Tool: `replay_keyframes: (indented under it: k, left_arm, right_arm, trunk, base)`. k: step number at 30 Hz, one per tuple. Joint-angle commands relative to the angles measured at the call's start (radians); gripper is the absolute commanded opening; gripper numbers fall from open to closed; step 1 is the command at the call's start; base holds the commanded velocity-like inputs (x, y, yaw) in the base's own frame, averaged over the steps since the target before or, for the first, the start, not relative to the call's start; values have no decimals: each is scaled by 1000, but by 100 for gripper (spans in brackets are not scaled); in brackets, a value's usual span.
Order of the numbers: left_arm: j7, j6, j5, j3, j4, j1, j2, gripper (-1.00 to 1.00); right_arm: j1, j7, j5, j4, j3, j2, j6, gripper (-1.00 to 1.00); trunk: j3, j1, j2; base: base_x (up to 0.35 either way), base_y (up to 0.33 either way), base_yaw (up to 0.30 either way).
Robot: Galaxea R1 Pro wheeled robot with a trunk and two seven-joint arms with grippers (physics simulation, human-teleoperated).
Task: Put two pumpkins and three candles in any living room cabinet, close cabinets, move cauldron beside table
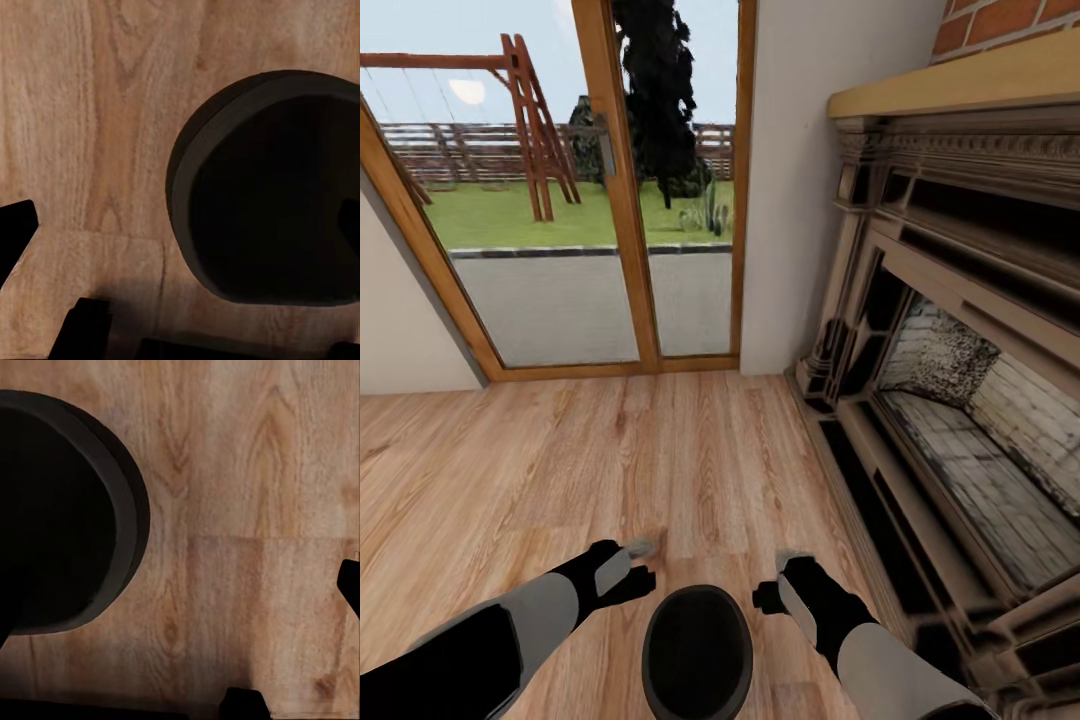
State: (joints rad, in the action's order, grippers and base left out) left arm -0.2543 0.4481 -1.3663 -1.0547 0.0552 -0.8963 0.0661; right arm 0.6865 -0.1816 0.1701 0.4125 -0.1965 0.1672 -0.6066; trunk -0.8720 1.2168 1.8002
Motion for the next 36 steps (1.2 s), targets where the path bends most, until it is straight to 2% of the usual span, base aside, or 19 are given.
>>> replay_keyframes:
  k: [1,2,5,8,15,17,18,19,21,24,36]
  left_arm:
    - [-10,1,0,0,1,0,0,100]
    - [-28,4,0,-1,5,0,2,100]
    - [-42,12,-1,-2,30,0,3,100]
    - [-48,16,-1,-2,86,0,2,100]
    - [-49,24,-4,-1,102,-1,1,100]
    - [-49,51,-7,1,103,-2,0,100]
    - [-49,108,-11,3,103,-2,-3,100]
    - [-49,126,-11,4,103,-2,-3,100]
    - [-48,191,-12,6,104,-2,-3,100]
    - [-47,228,-13,7,103,-1,-2,100]
    - [-49,240,-11,7,103,-1,1,100]
  right_arm:
    - [4,0,15,-11,0,0,0,100]
    - [11,0,45,-31,-2,0,2,100]
    - [16,1,67,-48,-4,0,5,100]
    - [17,2,73,-53,-4,-1,6,100]
    - [18,2,74,-52,-4,-3,8,100]
    - [18,2,74,-52,-4,-3,8,100]
    - [18,2,74,-52,-4,-3,8,100]
    - [18,2,74,-52,-4,-3,8,100]
    - [18,2,73,-52,-4,-3,9,100]
    - [18,2,72,-51,-4,-3,10,100]
    - [16,3,72,-48,-6,-2,10,100]
  trunk:
    - [0,0,0]
    - [0,0,0]
    - [0,0,0]
    - [0,0,0]
    - [0,0,0]
    - [0,0,0]
    - [0,0,0]
    - [0,0,0]
    - [-6,8,14]
    - [-16,19,35]
    - [-53,65,119]
  base:
    - [0,0,0]
    - [0,0,0]
    - [0,0,0]
    - [0,0,0]
    - [0,0,0]
    - [0,0,0]
    - [0,0,0]
    - [0,0,0]
    - [0,0,0]
    - [0,0,0]
    - [0,0,0]
